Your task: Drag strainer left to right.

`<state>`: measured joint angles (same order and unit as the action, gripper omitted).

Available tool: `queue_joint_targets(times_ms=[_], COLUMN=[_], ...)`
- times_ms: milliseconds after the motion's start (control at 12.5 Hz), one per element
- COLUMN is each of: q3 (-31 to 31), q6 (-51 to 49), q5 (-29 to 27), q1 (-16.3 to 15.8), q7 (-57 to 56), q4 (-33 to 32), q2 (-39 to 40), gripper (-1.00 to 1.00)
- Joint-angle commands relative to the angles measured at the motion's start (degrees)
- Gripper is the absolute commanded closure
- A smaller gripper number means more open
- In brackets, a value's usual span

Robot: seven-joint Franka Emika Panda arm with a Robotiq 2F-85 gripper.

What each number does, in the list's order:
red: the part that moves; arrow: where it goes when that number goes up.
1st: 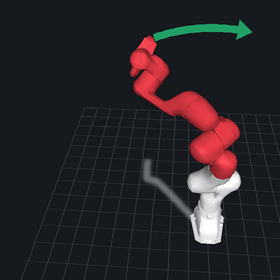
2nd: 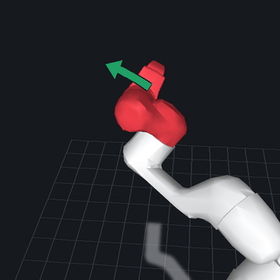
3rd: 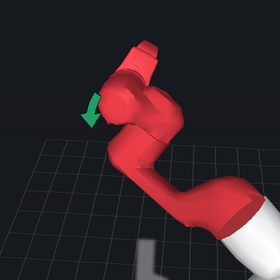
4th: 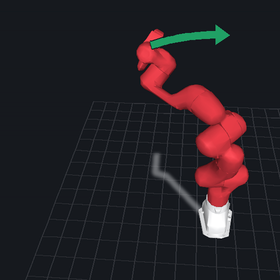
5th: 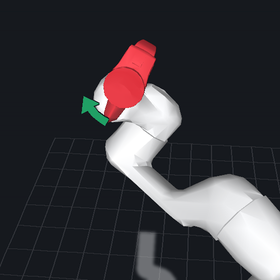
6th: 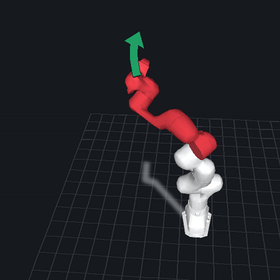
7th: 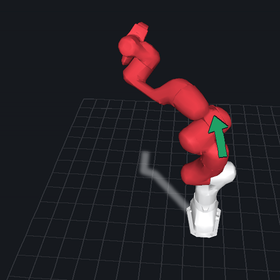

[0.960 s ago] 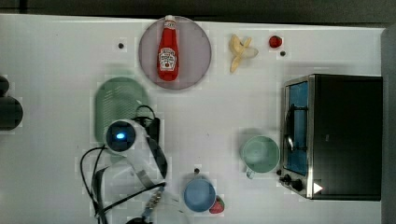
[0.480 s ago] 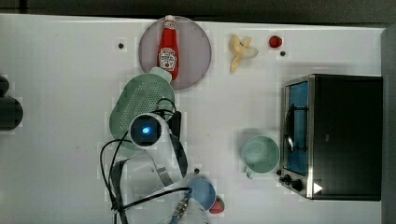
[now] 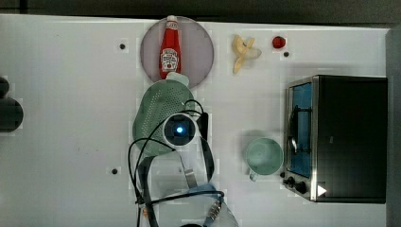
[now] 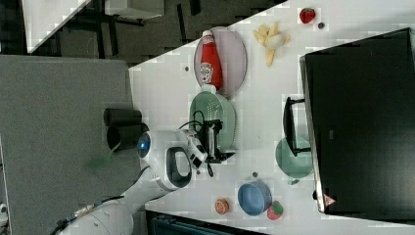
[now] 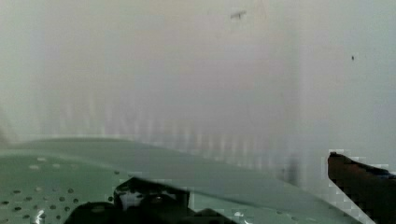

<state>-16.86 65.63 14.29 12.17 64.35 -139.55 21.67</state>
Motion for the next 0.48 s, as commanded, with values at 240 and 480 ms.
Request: queue_joint_targets(times_ms=[240, 480], q3=[5.9, 9.1], q6=[-0.2, -0.2], q5=[0.1, 0.1], q1=[1.7, 1.8], q7=[-9.6, -15.2], q4=[-0.7, -0.4], q2=[-2.4, -2.4], gripper=[-1.0, -1.0])
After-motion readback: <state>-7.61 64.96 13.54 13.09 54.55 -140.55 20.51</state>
